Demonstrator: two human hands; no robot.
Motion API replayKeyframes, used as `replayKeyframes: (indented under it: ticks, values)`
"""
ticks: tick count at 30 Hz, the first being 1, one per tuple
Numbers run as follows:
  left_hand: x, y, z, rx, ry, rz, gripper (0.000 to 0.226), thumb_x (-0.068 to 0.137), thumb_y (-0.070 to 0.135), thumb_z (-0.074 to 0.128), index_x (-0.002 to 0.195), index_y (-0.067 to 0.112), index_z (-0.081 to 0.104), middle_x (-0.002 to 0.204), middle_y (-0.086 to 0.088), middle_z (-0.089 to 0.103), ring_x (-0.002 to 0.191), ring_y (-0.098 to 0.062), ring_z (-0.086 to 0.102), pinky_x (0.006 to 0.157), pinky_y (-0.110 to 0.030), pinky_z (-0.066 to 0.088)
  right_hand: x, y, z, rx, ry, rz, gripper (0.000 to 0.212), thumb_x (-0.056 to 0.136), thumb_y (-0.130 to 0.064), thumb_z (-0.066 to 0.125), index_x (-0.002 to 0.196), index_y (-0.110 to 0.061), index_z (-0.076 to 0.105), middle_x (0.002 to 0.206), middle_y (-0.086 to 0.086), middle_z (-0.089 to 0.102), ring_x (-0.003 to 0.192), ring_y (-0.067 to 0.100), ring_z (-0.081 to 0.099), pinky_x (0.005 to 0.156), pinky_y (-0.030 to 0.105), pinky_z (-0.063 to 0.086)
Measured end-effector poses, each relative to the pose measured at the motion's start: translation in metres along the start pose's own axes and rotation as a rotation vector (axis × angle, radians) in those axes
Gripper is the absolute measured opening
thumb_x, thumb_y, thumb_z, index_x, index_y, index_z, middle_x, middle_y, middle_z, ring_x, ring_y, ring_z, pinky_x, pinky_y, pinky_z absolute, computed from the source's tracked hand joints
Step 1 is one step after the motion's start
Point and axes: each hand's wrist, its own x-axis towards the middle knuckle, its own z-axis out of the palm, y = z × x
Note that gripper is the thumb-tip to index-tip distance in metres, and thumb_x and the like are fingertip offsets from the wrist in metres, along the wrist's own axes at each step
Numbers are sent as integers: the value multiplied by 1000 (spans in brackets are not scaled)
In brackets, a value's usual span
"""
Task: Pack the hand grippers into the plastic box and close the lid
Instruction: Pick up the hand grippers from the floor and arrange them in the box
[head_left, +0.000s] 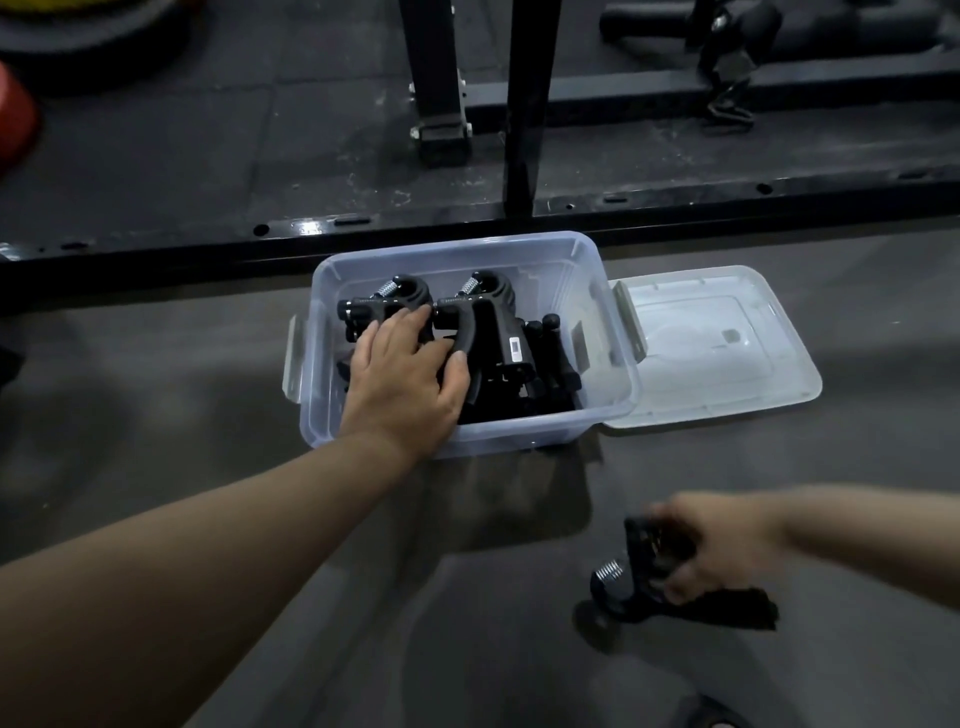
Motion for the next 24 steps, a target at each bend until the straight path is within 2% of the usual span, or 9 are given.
replayKeyframes:
  ticks: [2,4,7,9,14,17,20,22,24]
  values:
    - [0,0,0,3,-3,0,36,94,40,41,111,25,70,149,-1,41,144,-18,25,121,-38,1,-19,-24,-45,275,-174,-100,23,78,-11,79,94,-10,63,84,12,66,71,15,60,60,22,51]
    - [0,1,0,12,-5,-1,38,94,40,40,110,25,70,149,-1,41,144,-18,26,122,-39,2,-40,-41,-89,501,-212,-239,24,77,-11,78,97,-10,65,84,9,63,70,16,57,61,22,49]
    - [0,2,0,20,-13,-9,42,92,41,37,112,22,69,150,-1,40,144,-17,25,122,-39,2,-59,-62,-136,754,-43,-363,26,72,-23,81,88,-9,66,77,8,60,62,14,53,55,20,47]
    - [0,3,0,17,-14,-15,43,92,40,35,113,21,68,151,-1,39,144,-17,23,121,-37,0,-60,-79,-152,839,86,-418,15,84,-17,69,80,-8,59,70,8,50,58,14,48,50,20,44]
    - [0,3,0,21,-3,-7,45,92,38,34,114,19,68,151,-1,39,144,-16,23,121,-35,-3,-25,-110,-143,738,516,-235,16,91,4,53,81,-8,57,66,8,59,56,14,58,50,24,48]
    - [0,2,0,20,-10,-9,45,91,39,34,114,20,67,151,-1,39,144,-16,23,120,-34,-4,6,-120,-128,677,559,-134,17,88,6,46,82,-7,54,71,13,57,58,16,57,59,26,46]
    - [0,2,0,24,-14,-2,45,92,38,34,115,19,67,151,-1,39,145,-16,23,121,-36,-3,28,-126,-121,684,609,-41,21,93,4,40,78,-7,51,71,14,55,58,18,56,54,25,48]
    - [0,2,0,22,-15,1,45,92,38,34,115,19,67,151,-1,39,145,-16,22,121,-35,-3,39,-131,-118,663,630,-16,15,90,2,43,82,-4,55,82,19,62,74,30,66,71,36,59]
    - [-1,2,0,20,-19,0,44,92,39,34,114,20,67,151,-1,38,145,-16,21,120,-34,-4,42,-135,-116,551,632,-1,19,78,-5,48,92,-2,60,97,23,67,95,39,67,88,48,56]
